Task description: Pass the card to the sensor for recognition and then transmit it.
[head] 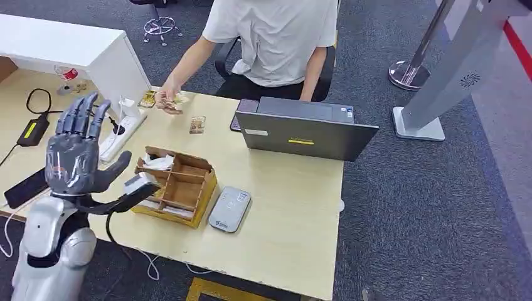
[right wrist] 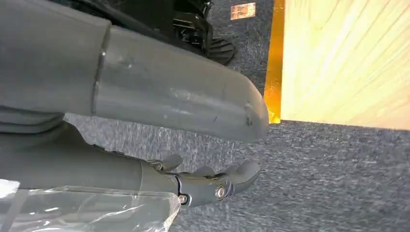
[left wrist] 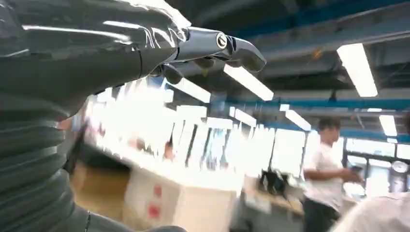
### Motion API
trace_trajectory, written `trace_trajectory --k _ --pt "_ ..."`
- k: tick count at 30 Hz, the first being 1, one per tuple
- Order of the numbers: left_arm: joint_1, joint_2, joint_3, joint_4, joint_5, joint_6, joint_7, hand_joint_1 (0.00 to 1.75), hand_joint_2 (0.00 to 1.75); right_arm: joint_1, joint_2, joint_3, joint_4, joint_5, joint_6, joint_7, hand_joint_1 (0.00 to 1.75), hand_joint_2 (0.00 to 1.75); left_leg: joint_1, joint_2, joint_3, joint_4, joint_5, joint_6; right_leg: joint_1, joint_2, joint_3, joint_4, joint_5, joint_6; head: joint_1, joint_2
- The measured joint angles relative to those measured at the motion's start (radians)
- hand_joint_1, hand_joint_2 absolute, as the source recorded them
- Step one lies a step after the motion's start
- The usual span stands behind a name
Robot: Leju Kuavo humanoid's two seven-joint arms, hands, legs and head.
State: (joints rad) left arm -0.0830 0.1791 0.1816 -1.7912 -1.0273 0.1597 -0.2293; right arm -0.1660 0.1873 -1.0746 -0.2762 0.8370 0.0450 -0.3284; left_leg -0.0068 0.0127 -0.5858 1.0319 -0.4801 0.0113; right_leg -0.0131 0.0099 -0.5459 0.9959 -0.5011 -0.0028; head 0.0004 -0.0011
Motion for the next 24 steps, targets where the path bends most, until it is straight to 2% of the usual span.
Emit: trace_trajectory --k 1,3,4,5,6,7,9,10,11,12,13,15,16,17,19,23,24 --pt "0.031 -0.026 0.068 -0.023 0.125 -0.037 -0.040 0.00 1.75 0.007 0.000 -0.002 0.000 -0.005 0.000 -0.003 0.00 0.00 0.000 0.000 -0.001 0.000 -0.001 0.000 0.000 0.000 0.000 0.000 -0.001 -0.001 0.000 0.000" --pt "0.092 -0.066 0.238 -0.038 0.483 -0.155 -0.093 0.00 1.75 0.017 0.000 -0.009 0.000 -0.021 0.000 -0.006 0.00 0.00 0.000 0.002 0.001 -0.001 -0.002 -0.002 0.000 0.002 0.000 0.000 -0.002 -0.001 0.001 0.000" --pt "0.109 -0.073 0.348 -0.021 0.660 -0.236 -0.123 0.00 1.75 0.024 0.000 -0.013 0.000 -0.023 -0.002 -0.006 0.00 0.00 0.001 0.004 0.002 -0.001 -0.002 -0.002 0.000 0.004 0.000 0.000 -0.002 -0.001 0.000 0.000" --pt "0.111 -0.076 0.467 0.018 0.794 -0.312 -0.143 0.00 1.75 0.031 0.000 -0.018 0.000 -0.024 -0.002 -0.003 0.00 0.00 0.001 0.005 0.002 -0.002 -0.002 -0.002 0.001 0.005 -0.001 0.000 -0.003 -0.002 0.000 0.000" --pt "0.103 -0.076 0.583 0.070 0.890 -0.367 -0.157 0.00 1.75 0.038 0.000 -0.020 0.000 -0.023 -0.003 0.001 0.00 0.00 0.001 0.005 0.002 -0.002 -0.002 -0.002 0.001 0.005 -0.001 0.000 -0.003 -0.003 0.000 0.000" --pt "0.093 -0.068 0.703 0.153 1.010 -0.419 -0.145 0.00 1.75 0.043 -0.002 -0.021 0.000 -0.020 -0.005 0.010 0.00 0.00 0.001 0.005 0.002 -0.003 -0.002 -0.002 0.001 0.005 -0.001 0.001 -0.004 -0.003 0.000 0.000" --pt "0.068 -0.014 0.897 0.377 1.242 -0.467 -0.133 0.00 1.75 0.043 -0.004 -0.021 0.000 -0.008 -0.008 0.041 0.00 0.00 0.001 0.007 0.004 -0.005 -0.003 -0.004 0.001 0.006 -0.001 0.002 -0.004 -0.005 0.001 0.000" --pt "0.064 0.012 0.994 0.514 1.343 -0.474 -0.148 0.00 1.75 0.043 -0.005 -0.021 0.000 -0.005 -0.008 0.054 0.00 1.75 0.001 0.008 0.006 -0.006 -0.004 -0.007 0.001 0.008 0.000 0.002 -0.004 -0.006 -0.001 0.000" --pt "0.064 0.039 1.062 0.622 1.412 -0.474 -0.166 0.00 1.75 0.044 -0.007 -0.021 0.000 -0.001 -0.014 0.070 0.00 1.75 0.001 0.009 0.007 -0.006 -0.004 -0.007 0.001 0.010 0.000 0.002 -0.005 -0.006 -0.005 0.000" --pt "0.064 0.054 1.119 0.732 1.475 -0.465 -0.188 0.00 0.00 0.044 -0.010 -0.021 0.000 0.002 -0.021 0.085 0.00 1.75 0.001 0.008 0.007 -0.006 -0.004 -0.007 0.001 0.008 0.000 0.002 -0.005 -0.006 -0.007 0.000" --pt "0.065 0.069 1.163 0.832 1.518 -0.441 -0.208 0.00 0.00 0.044 -0.012 -0.021 0.000 0.004 -0.028 0.097 0.00 0.00 0.001 0.006 0.006 -0.006 -0.004 -0.007 0.001 0.006 0.000 0.002 -0.006 -0.007 -0.007 0.000" --pt "0.067 0.075 1.226 1.005 1.550 -0.344 -0.205 0.00 0.00 0.041 -0.016 -0.021 -0.001 0.008 -0.047 0.128 0.00 0.00 0.001 -0.001 0.006 -0.005 -0.004 -0.007 0.000 -0.001 0.002 0.001 -0.008 -0.005 -0.006 0.000" --pt "0.068 0.069 1.248 1.086 1.558 -0.298 -0.200 0.00 1.75 0.040 -0.018 -0.021 -0.001 0.013 -0.053 0.142 0.00 1.75 0.001 -0.004 0.006 -0.005 -0.005 -0.006 0.000 -0.004 0.003 0.000 -0.009 -0.004 -0.007 0.000" --pt "0.068 0.057 1.266 1.164 1.555 -0.241 -0.185 0.00 1.75 0.040 -0.018 -0.020 -0.001 0.016 -0.061 0.156 0.00 1.75 0.000 -0.006 0.006 -0.005 -0.004 -0.005 -0.001 -0.007 0.004 -0.001 -0.009 -0.004 -0.005 0.000" --pt "0.071 0.031 1.278 1.272 1.540 -0.173 -0.164 0.00 1.75 0.042 -0.020 -0.018 -0.003 0.019 -0.059 0.174 0.00 1.75 -0.001 -0.007 0.006 -0.004 -0.004 -0.003 -0.002 -0.007 0.004 -0.001 -0.009 -0.003 -0.007 0.000" --pt "0.074 -0.005 1.247 1.393 1.491 -0.163 -0.139 0.00 1.75 0.056 -0.033 0.044 -0.011 -0.029 -0.047 0.187 0.00 1.75 0.000 -0.007 0.006 -0.004 -0.005 -0.001 -0.002 -0.007 0.006 -0.004 -0.007 0.000 0.001 0.000" --pt "0.074 -0.009 1.234 1.411 1.481 -0.160 -0.133 0.00 0.00 0.060 -0.036 0.062 -0.013 -0.044 -0.046 0.193 0.00 1.75 -0.001 -0.007 0.006 -0.004 -0.005 0.000 -0.002 -0.007 0.007 -0.004 -0.007 0.001 0.000 0.000"
